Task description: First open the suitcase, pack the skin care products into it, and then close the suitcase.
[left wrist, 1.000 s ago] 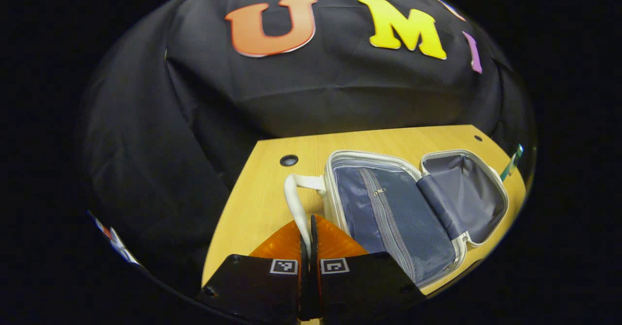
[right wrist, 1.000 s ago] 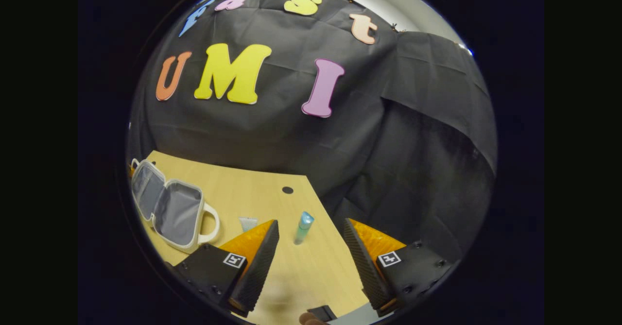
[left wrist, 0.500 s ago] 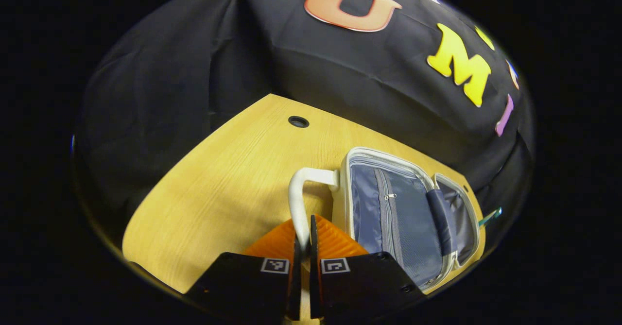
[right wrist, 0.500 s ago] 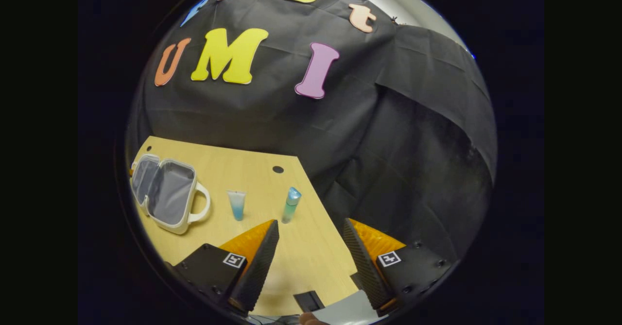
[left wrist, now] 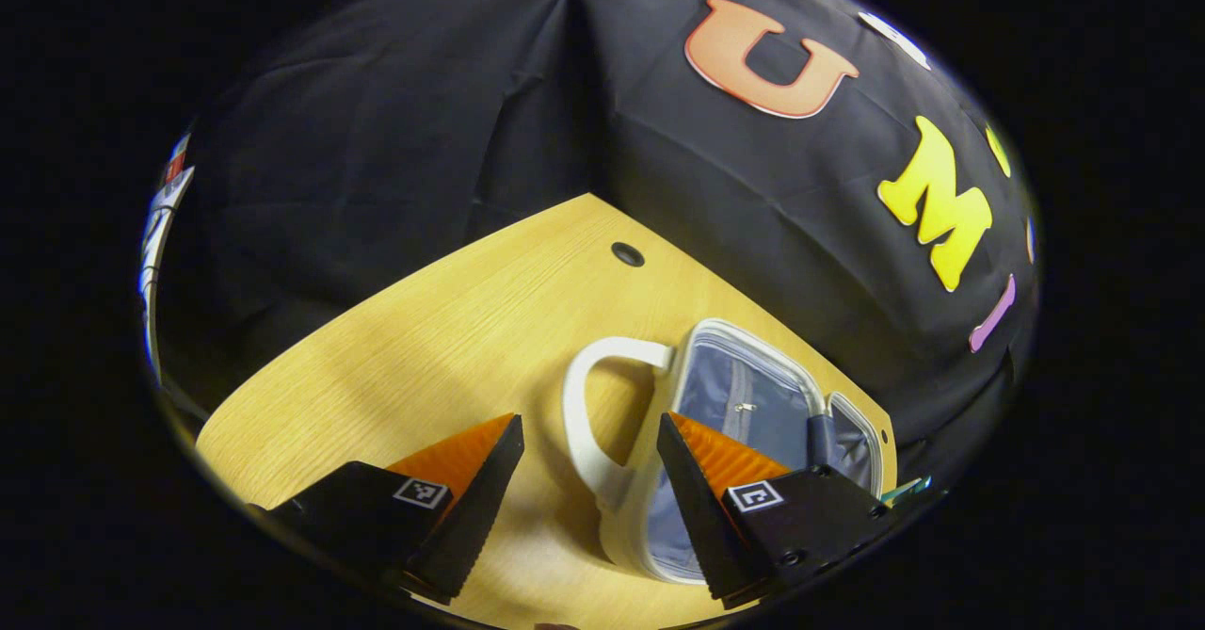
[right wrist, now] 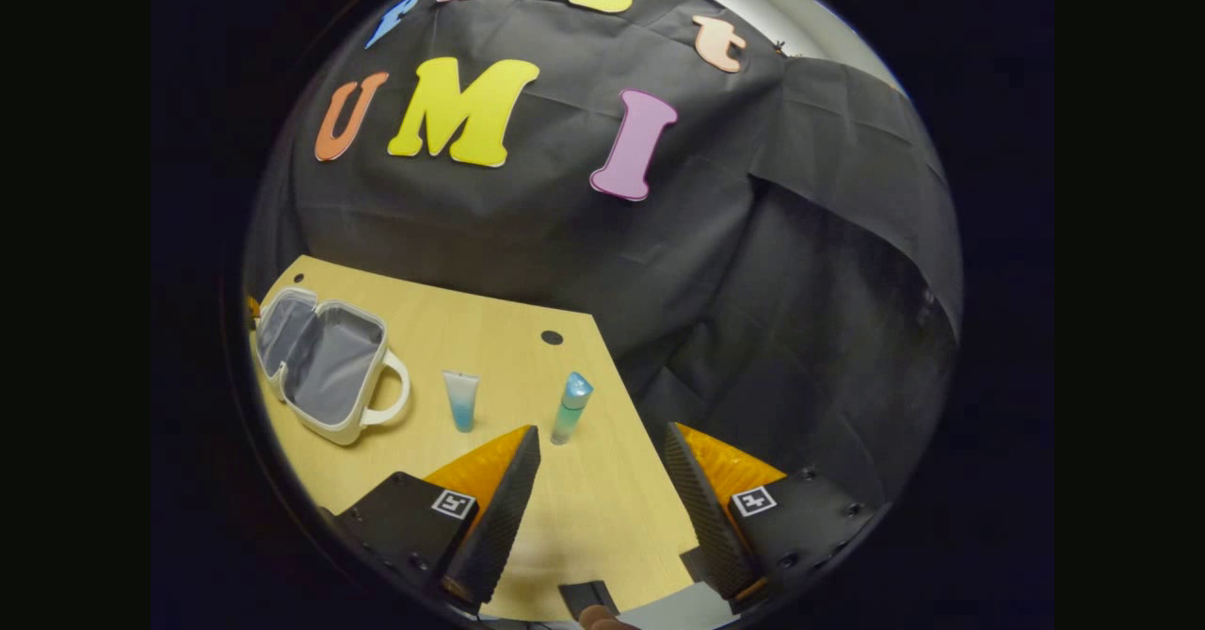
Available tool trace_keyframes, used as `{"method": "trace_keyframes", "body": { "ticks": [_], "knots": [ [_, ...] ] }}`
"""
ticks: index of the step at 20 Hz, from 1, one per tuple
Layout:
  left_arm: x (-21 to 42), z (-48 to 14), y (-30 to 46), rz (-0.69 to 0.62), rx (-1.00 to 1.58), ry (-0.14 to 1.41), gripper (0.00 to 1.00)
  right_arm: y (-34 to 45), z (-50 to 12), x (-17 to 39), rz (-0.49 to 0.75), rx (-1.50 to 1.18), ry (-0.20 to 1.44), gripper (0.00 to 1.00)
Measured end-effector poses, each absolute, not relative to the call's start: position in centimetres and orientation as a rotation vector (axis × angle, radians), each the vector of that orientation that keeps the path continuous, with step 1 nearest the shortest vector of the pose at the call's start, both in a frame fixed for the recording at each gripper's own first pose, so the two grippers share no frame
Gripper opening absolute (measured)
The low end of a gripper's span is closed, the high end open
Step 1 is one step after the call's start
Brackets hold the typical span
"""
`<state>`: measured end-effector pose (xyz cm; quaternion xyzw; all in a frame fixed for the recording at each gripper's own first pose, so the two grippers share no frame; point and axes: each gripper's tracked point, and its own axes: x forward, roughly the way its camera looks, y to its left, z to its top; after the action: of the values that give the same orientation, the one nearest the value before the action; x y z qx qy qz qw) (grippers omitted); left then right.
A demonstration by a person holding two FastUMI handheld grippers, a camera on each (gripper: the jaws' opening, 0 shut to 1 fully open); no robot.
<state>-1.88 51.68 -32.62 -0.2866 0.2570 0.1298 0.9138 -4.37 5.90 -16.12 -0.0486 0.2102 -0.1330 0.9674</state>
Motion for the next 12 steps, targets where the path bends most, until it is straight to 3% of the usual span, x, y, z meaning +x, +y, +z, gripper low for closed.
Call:
{"method": "trace_keyframes", "body": {
  "ticks": [4,12],
  "knots": [
    [-1.6,-27.3,45.2,0.183,-0.478,0.471,0.94,5.3,-17.9,-2.5,-0.194,-0.111,0.436,0.80],
    [0.3,-22.5,24.3,-0.145,-0.382,0.468,0.98,2.4,-20.9,-0.3,-0.079,-0.119,0.471,0.80]
  ]
}}
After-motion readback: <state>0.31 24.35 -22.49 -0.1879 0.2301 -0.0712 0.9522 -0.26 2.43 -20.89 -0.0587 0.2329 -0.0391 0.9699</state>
